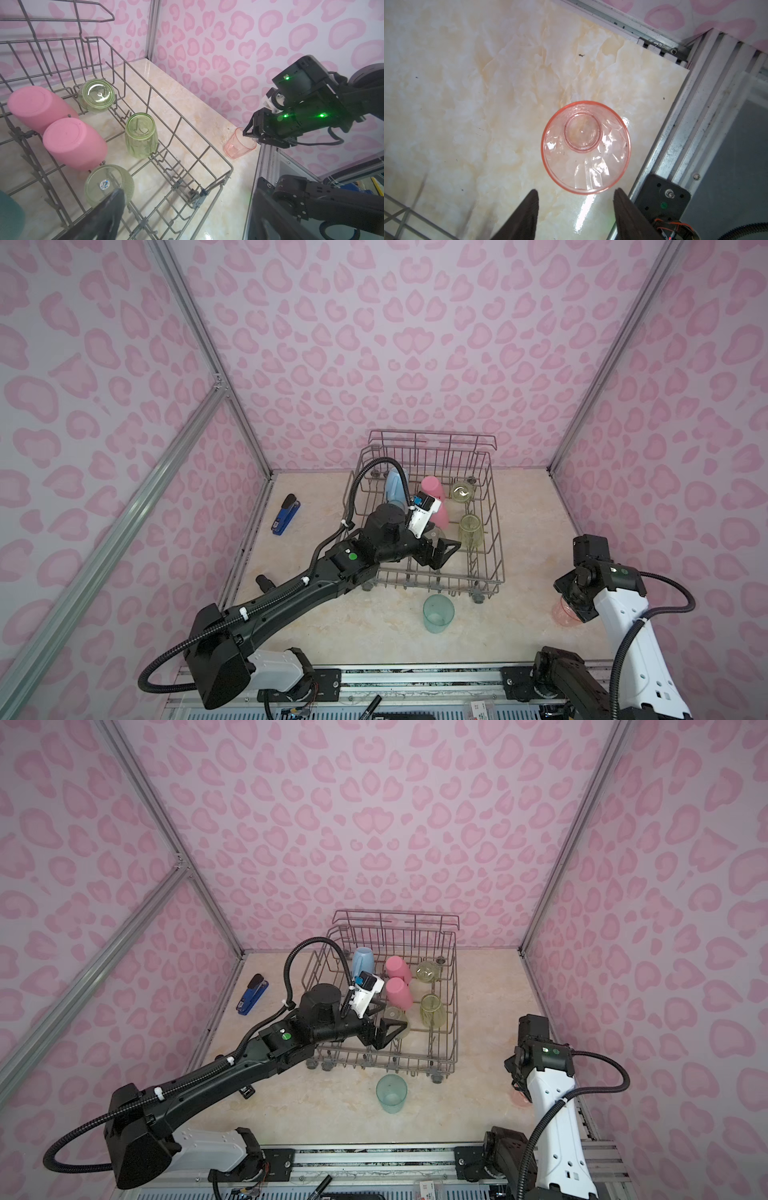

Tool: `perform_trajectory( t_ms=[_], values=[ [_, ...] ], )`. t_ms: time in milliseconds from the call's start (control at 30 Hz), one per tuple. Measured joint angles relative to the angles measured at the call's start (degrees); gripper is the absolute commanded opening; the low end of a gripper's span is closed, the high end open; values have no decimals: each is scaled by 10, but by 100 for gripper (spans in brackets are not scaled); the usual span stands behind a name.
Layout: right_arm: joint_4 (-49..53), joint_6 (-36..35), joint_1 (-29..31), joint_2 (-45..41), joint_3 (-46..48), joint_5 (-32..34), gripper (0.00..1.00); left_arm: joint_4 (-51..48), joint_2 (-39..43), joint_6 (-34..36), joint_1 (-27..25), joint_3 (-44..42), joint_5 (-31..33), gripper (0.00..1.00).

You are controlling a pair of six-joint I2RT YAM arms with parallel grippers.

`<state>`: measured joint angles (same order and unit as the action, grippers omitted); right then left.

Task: Load the cups into the dish rack
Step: 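Lower right gripper onto the clear pink-rimmed cup on the table and grasp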

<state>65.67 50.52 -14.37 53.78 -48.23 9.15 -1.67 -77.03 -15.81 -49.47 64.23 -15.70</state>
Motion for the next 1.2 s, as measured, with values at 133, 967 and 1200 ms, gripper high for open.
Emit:
perform_trajectory(
  t_ms=[133, 967, 1200],
  values=[
    [-28, -7, -17, 1, 22, -12, 57, -2, -1, -7, -1, 0, -4, 98],
    [-155, -18, -33, 132, 36, -29, 34, -35, -10, -6, -6, 21, -3, 98],
    [-165, -16, -37, 144, 38, -29, 24, -39, -10, -6, -8, 21, -3, 99]
  ],
)
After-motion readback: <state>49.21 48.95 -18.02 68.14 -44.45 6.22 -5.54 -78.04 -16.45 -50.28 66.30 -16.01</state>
